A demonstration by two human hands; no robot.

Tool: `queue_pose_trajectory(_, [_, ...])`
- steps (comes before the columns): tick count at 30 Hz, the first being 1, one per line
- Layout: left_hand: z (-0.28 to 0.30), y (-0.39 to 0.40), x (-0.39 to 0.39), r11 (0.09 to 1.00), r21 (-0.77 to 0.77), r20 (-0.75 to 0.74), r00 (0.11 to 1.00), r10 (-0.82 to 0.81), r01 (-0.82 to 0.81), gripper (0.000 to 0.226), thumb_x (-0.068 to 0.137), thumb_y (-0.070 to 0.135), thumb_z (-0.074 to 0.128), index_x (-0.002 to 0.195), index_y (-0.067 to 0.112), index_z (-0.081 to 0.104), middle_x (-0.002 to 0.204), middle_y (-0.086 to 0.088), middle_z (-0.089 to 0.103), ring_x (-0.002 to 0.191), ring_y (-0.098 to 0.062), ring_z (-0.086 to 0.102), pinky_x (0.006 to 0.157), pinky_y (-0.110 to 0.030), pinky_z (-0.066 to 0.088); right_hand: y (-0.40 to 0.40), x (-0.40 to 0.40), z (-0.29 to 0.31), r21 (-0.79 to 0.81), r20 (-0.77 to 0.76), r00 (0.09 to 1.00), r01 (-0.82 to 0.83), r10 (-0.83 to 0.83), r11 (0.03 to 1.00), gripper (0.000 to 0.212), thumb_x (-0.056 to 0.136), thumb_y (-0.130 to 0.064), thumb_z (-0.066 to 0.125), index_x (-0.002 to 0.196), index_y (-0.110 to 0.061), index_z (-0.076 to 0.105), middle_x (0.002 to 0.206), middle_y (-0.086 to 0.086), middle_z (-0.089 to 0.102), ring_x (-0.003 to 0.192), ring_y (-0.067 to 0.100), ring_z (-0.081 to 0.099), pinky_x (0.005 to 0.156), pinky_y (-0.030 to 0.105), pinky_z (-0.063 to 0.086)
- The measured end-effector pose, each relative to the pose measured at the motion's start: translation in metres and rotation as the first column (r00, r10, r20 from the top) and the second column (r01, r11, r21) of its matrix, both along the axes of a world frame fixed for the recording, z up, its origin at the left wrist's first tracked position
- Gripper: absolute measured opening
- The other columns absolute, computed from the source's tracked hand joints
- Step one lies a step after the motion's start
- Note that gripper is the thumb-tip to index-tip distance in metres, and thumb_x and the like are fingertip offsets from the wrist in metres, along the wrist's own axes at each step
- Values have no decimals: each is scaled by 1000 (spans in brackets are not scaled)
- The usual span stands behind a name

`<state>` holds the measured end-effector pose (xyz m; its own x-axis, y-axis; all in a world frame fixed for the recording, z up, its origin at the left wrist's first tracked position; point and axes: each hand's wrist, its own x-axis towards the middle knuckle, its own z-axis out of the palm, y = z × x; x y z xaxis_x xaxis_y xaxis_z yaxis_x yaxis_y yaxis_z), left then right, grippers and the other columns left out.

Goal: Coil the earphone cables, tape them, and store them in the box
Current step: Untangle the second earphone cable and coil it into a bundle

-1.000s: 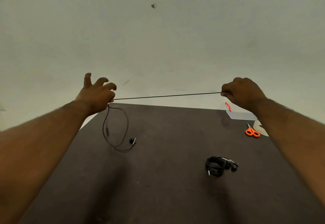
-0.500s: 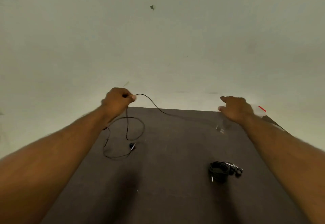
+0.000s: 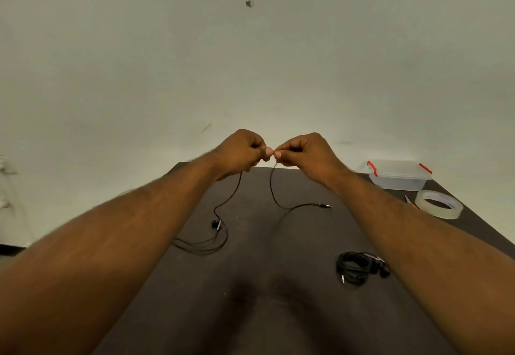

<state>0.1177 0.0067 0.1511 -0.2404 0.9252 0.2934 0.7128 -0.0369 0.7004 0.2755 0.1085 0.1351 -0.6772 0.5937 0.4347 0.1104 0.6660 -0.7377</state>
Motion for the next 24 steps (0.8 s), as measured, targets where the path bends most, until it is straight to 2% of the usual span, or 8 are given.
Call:
queue_pose_trajectory(2, [-3,-4,-7,998,-67,-78,997,-15,10,25,94,28,61,84,7,69,64,0,57,61,-11,52,63,-28,52,8,10,0,252,143,986,51,-89,966,11,87,-20,68,91,-13,76,89,-4,74,81,4,65,77,19,49])
queue_pose_trajectory(3, [-5,-8,-14,996,-88,-100,995,-19,11,24,94,28,61,84,7,69,65,-1,57,62,-11,53,64,-28,53,15,18,0,326,178,975,67,-131,943,12,89,-19,66,92,-12,75,91,-3,73,78,0,61,74,17,45])
queue_pose_trajectory(5, [-7,-18,-31,994,-106,-105,994,-21,10,22,94,26,62,84,8,69,65,-1,56,62,-11,54,62,-27,54,29,38,1,390,191,961,111,-198,914,13,90,-16,64,93,-8,74,90,-3,70,74,-1,57,73,16,43])
queue_pose_trajectory(7, [-9,-30,-50,993,-117,-132,991,-4,-12,19,93,24,62,84,10,69,65,0,56,60,-10,53,58,-25,52,44,59,1,436,200,944,154,-262,887,14,91,-16,63,93,-7,74,86,-4,67,75,5,56,78,25,46])
queue_pose_trajectory(14, [-9,-48,-82,991,-78,-255,963,90,-113,20,92,27,64,81,11,69,60,3,55,45,3,47,55,-22,37,68,83,-5,439,180,923,233,-339,868,15,92,-14,62,94,-4,74,93,4,72,78,12,58,76,26,42])
queue_pose_trajectory(17, [-9,-51,-88,988,-72,-296,949,110,-137,19,91,29,65,80,13,69,62,2,57,51,-2,48,56,-22,36,71,85,-6,441,174,920,245,-351,863,15,92,-13,62,93,-4,74,93,5,73,78,13,58,76,25,41])
queue_pose_trajectory(20, [-11,-52,-95,986,-70,-296,947,127,-154,17,91,27,65,81,14,69,63,2,58,51,0,51,58,-23,37,76,90,-7,446,189,913,249,-362,860,15,92,-14,62,94,-5,74,92,3,72,78,13,58,76,25,40])
queue_pose_trajectory(24, [-15,-53,-106,976,-91,-330,931,157,-197,13,91,25,65,82,18,68,69,-2,64,67,-12,56,63,-24,42,85,100,-12,455,220,874,302,-434,838,17,92,-16,61,95,-6,73,92,5,71,79,15,57,75,26,40])
